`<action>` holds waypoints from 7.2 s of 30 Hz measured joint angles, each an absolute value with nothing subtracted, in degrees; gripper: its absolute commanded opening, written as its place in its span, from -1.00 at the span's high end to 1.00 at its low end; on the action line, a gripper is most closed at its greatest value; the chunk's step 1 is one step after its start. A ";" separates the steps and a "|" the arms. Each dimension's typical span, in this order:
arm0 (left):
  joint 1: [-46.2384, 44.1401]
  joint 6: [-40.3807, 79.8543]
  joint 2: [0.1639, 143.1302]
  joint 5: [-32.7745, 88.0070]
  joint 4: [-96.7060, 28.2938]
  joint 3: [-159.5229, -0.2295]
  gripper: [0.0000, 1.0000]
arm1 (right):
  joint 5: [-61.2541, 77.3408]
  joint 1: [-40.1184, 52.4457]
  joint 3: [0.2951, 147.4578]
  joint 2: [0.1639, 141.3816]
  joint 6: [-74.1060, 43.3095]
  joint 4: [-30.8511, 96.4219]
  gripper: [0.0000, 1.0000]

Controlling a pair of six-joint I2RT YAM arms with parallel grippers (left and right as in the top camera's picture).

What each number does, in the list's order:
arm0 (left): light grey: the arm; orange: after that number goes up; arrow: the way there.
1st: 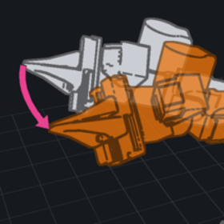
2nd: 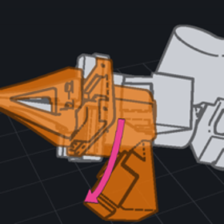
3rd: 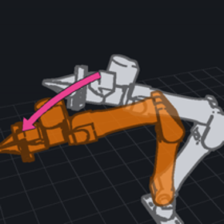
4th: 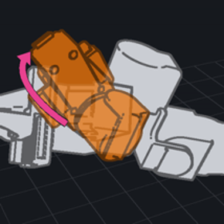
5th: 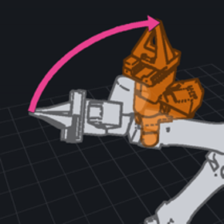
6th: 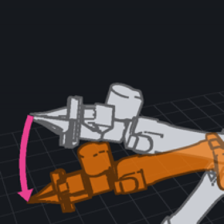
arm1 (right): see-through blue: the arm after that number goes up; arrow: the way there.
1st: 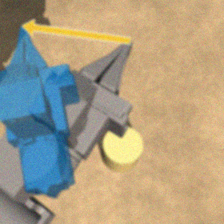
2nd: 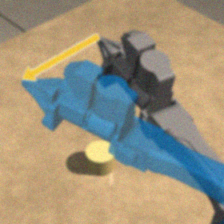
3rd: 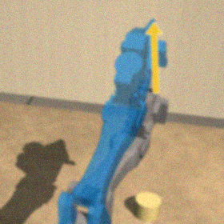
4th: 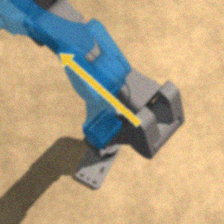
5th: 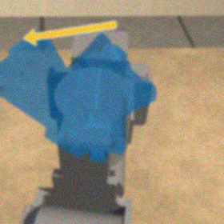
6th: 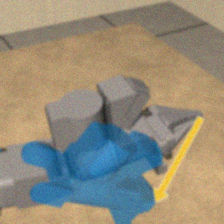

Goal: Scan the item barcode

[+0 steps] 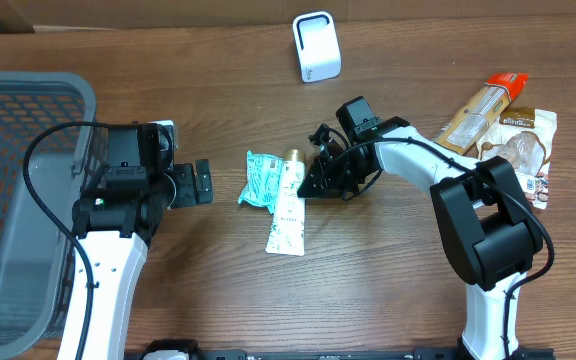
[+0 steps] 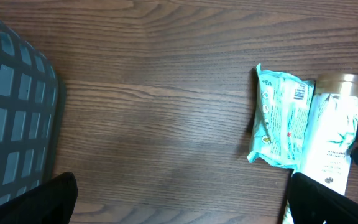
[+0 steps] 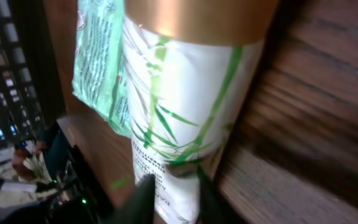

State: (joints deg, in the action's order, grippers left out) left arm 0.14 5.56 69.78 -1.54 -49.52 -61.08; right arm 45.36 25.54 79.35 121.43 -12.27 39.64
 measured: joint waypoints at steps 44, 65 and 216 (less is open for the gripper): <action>0.14 5.56 69.78 -1.54 -49.52 -61.08 -0.99 | -17.63 34.70 94.50 119.39 -24.53 70.17 0.93; 0.14 5.56 69.78 -1.54 -49.52 -61.08 -0.99 | -24.73 44.86 94.72 126.76 -22.11 71.79 -0.68; 0.14 5.56 69.78 -1.54 -49.52 -61.08 -0.99 | 21.02 30.83 74.24 110.87 -22.41 52.01 0.78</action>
State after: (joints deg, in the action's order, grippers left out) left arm 0.14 5.56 69.78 -1.54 -49.52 -61.08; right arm 21.02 30.83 74.24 110.87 -22.41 52.01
